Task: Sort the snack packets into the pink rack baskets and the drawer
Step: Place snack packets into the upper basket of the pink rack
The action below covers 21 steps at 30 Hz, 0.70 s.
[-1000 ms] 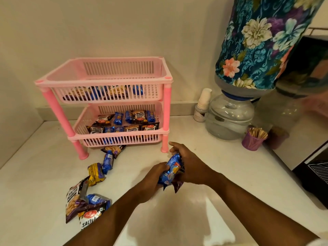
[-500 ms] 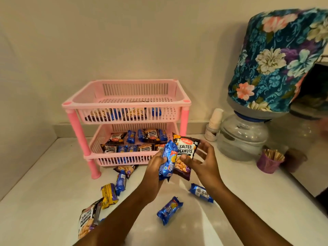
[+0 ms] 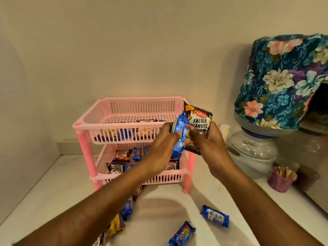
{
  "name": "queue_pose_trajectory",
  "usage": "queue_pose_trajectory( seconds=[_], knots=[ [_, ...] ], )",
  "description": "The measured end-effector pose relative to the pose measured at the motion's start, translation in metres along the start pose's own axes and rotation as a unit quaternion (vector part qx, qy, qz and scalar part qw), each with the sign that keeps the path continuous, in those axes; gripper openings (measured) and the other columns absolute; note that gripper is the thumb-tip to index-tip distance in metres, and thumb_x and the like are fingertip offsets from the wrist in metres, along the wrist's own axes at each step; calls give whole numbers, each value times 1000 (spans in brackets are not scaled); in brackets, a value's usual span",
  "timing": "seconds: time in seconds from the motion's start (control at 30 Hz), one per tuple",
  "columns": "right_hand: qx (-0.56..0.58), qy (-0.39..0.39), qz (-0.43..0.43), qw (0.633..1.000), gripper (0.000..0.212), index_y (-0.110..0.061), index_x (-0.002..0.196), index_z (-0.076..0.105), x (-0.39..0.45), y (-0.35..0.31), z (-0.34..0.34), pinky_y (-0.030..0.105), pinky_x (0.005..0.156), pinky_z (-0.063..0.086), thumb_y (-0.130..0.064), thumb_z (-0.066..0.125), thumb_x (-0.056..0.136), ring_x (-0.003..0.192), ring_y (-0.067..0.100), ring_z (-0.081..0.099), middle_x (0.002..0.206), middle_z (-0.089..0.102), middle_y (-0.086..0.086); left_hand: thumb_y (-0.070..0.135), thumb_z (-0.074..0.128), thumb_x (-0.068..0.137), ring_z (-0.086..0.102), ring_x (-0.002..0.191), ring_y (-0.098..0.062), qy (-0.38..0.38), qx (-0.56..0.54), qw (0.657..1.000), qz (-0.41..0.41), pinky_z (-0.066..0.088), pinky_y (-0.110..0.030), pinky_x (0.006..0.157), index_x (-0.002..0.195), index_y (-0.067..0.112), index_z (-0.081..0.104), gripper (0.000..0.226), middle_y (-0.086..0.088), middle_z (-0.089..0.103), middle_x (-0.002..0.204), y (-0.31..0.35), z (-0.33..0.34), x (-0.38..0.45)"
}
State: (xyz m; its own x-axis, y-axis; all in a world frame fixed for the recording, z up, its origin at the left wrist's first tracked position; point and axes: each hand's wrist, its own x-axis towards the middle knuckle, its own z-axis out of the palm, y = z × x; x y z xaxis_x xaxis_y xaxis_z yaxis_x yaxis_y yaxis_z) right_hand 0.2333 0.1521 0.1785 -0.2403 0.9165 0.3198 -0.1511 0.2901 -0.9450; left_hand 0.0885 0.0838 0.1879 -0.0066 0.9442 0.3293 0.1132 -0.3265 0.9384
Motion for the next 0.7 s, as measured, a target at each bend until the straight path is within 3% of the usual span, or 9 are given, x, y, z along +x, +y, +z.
queue_pose_trajectory(
  seconds=[0.1,0.2,0.23,0.3,0.33,0.4,0.5,0.63,0.7],
  knots=[
    [-31,40,-12,999,33,-22,126,57,30,-22,2,44,88,61,-24,69,95,102,18,74,114,75,-2,34,40,100,60,94,-10,46,81,996,16,50,-24,69,101,34,49,9,2,59,104,24,-17,29],
    [-48,81,-32,995,34,-21,124,57,65,-42,5,28,76,63,-24,71,93,91,7,75,110,74,-4,29,46,97,60,67,-3,125,119,985,-1,49,-15,46,89,29,48,8,2,59,88,37,-36,73],
    [-52,92,-37,994,35,-20,124,56,76,-47,7,23,70,61,-24,71,93,88,5,75,109,73,-5,28,50,95,61,65,-7,132,128,983,-26,53,-21,50,91,25,51,5,-1,60,87,38,-43,91],
    [-72,115,-49,989,37,-19,124,53,98,-57,9,24,71,60,-25,72,93,89,6,73,109,71,-6,24,57,91,63,73,-18,114,140,978,-101,58,-37,67,108,7,56,25,-10,64,93,32,-53,126],
    [-82,126,-56,987,38,-20,124,52,108,-61,9,29,77,61,-27,72,92,94,8,72,111,70,-5,22,60,90,64,76,-22,100,134,977,-136,58,-39,69,118,2,52,35,-13,64,98,29,-55,141],
    [-102,142,-67,982,42,-19,125,51,129,-69,10,38,88,61,-30,73,91,101,13,70,115,68,-2,22,66,89,63,74,-21,73,140,973,-169,57,-32,58,130,11,38,50,-14,63,99,21,-55,165],
    [-135,151,-77,976,46,-17,127,50,153,-76,12,42,91,60,-34,73,90,104,16,69,117,67,0,26,73,85,60,68,-17,20,256,951,-172,55,-29,52,125,25,40,53,-7,61,84,4,-49,192],
    [-138,134,-70,979,49,-19,130,50,175,-72,17,30,80,61,-32,74,90,103,14,69,118,67,-2,34,80,77,66,67,-19,-43,402,889,-216,59,-29,57,111,11,60,45,-7,66,83,-15,-34,214],
    [-143,121,-64,980,49,-19,129,50,181,-66,19,29,79,61,-31,75,89,102,14,69,117,67,-2,35,80,76,72,76,-23,-77,420,871,-242,62,-33,68,109,7,65,46,-10,72,91,-27,-29,222]
  ],
)
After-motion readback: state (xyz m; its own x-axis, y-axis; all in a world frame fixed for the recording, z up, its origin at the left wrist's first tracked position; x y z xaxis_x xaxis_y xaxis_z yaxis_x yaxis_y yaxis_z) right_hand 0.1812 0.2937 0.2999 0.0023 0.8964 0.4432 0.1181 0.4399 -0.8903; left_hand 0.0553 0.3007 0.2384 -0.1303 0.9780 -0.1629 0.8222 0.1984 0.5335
